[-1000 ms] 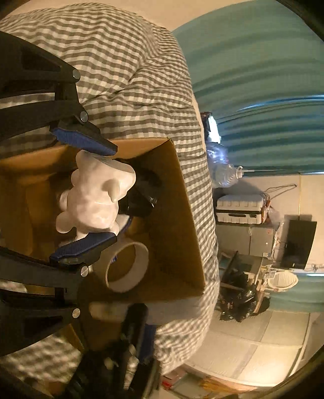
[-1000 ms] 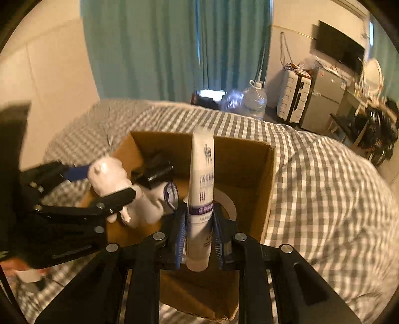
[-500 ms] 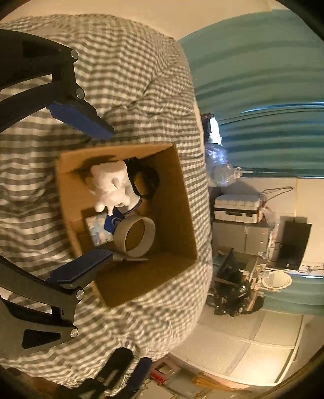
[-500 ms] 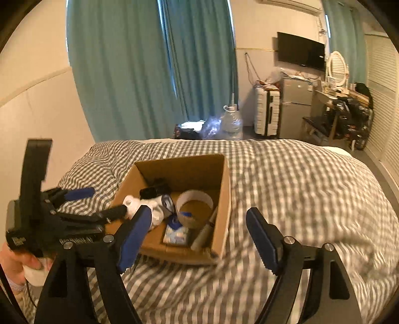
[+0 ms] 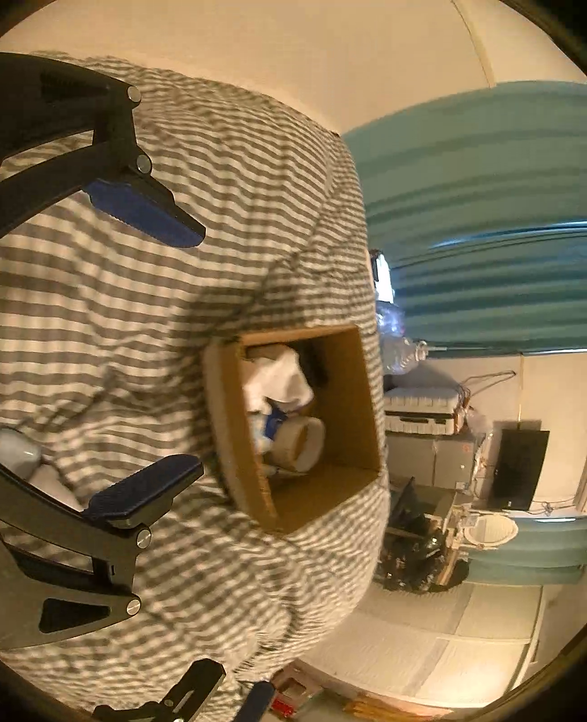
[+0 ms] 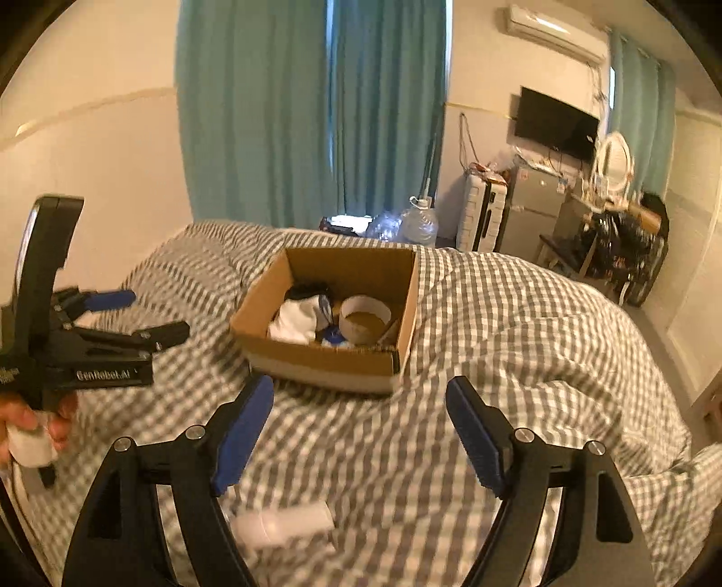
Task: Organize objects
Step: 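Grasp the white earbud case with the left gripper while the right gripper approaches the white plug adapter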
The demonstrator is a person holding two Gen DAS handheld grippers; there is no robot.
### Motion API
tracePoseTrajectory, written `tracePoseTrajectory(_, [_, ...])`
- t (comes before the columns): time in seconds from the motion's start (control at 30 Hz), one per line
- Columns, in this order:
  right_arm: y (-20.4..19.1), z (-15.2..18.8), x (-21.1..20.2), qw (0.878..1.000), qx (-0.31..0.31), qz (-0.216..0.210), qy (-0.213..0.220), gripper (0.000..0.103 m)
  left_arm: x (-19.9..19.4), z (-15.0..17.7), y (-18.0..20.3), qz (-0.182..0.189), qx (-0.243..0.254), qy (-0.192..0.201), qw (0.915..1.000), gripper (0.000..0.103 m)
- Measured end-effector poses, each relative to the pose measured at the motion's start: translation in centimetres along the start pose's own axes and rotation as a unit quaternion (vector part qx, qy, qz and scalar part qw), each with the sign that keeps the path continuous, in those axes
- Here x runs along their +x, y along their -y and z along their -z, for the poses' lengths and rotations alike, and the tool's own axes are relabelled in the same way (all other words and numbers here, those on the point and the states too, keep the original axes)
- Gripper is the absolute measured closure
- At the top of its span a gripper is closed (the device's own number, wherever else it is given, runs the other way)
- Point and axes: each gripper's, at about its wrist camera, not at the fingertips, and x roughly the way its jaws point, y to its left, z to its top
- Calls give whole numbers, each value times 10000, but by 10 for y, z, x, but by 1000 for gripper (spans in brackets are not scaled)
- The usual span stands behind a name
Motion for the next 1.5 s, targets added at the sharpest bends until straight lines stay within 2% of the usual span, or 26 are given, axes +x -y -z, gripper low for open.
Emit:
tracePoseTrajectory(0.13, [6,26,-7,9997,235,-17,-6,24,-14,30,6,-148,133,70,9998,7])
tracePoseTrajectory(0.23, [10,44,-5,9987,465,-31,-213,24,-20,52,10,-238,118,68,9996,7])
tracePoseTrajectory(0.4, [-6,68,2,9984,130,0,-543,24,-20,84,26,-266,294,7,9992,7])
tracePoseTrajectory(0.53, [-17,84,15,9971,71,-21,-754,24,-11,109,45,-117,495,-218,9985,7])
tracePoseTrajectory(0.67, [-18,97,30,9956,188,-28,-913,24,6,128,61,-196,804,-442,9956,7])
tracePoseTrajectory(0.77, [-16,102,37,9939,351,-155,-1036,24,15,135,67,185,888,-619,9939,7])
tracePoseTrajectory(0.83, [-15,103,38,9934,393,-176,-1059,24,22,141,69,185,913,-716,9931,8])
tracePoseTrajectory(0.93, [-14,105,38,9930,493,-220,-1054,24,37,150,74,372,979,-1057,9889,19])
tracePoseTrajectory(0.97, [-13,105,37,9929,534,-220,-1042,24,42,152,75,259,1007,-1148,9879,32])
tracePoseTrajectory(1.0, [-12,105,36,9929,559,-222,-1031,24,44,154,77,214,1052,-1199,9870,38])
tracePoseTrajectory(1.1, [-11,106,37,9922,630,-243,-1046,24,45,159,88,412,1284,-1279,9826,46])
tracePoseTrajectory(1.17, [-10,106,38,9918,670,-252,-1058,24,48,163,96,447,1457,-1363,9789,46])
tracePoseTrajectory(1.27, [-10,106,38,9915,696,-262,-1071,24,64,168,103,462,1561,-1701,9719,45])
tracePoseTrajectory(1.37, [-11,107,38,9910,740,-239,-1092,24,73,169,100,509,1426,-1889,9703,45])
tracePoseTrajectory(1.5, [-9,108,37,9907,791,-230,-1086,24,68,171,96,612,1345,-1821,9721,52])
